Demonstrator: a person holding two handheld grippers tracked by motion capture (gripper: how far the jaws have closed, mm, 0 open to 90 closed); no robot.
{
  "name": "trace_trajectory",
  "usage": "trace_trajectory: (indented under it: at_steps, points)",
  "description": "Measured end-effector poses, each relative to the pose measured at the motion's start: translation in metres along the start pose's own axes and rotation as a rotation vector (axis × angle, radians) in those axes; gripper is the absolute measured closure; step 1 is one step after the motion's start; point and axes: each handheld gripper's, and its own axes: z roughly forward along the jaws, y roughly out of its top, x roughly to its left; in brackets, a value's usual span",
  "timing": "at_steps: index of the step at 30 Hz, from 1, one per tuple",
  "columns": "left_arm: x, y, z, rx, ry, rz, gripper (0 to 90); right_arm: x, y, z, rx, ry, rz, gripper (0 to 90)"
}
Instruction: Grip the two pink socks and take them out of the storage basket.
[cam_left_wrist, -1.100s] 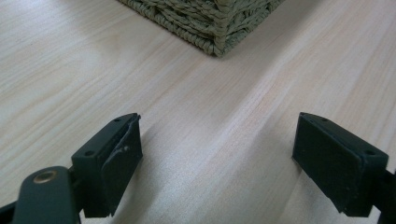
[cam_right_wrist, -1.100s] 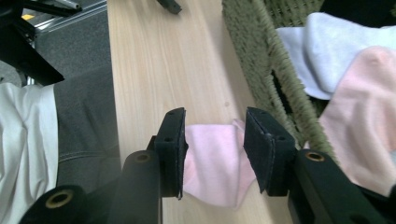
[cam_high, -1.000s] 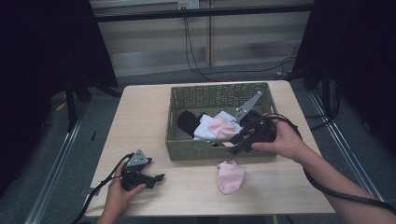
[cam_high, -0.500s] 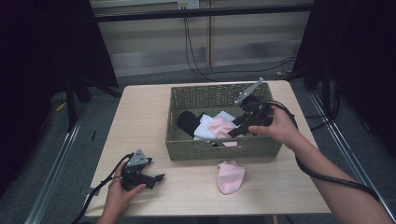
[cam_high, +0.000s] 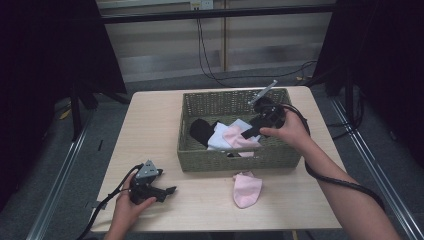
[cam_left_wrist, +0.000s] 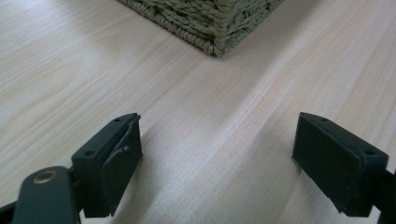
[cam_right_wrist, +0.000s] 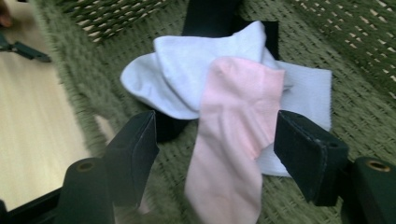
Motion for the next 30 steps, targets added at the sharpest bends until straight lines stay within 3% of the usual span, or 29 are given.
trace_trajectory:
  at_steps: [13, 25, 30]
  points:
    - [0.000, 0.000, 0.000, 0.000, 0.000, 0.000, 15.1, -0.017, -0.002, 0.033, 0.025, -0.002, 0.028, 34.1]
    - [0.000, 0.000, 0.000, -0.001, 0.000, -0.001, 15.1, -0.021, -0.009, 0.062, 0.070, -0.006, 0.009, 40.2]
    - [0.000, 0.000, 0.000, 0.000, 0.000, 0.000, 15.1, -0.023, -0.012, 0.066, 0.082, -0.011, 0.012, 43.5]
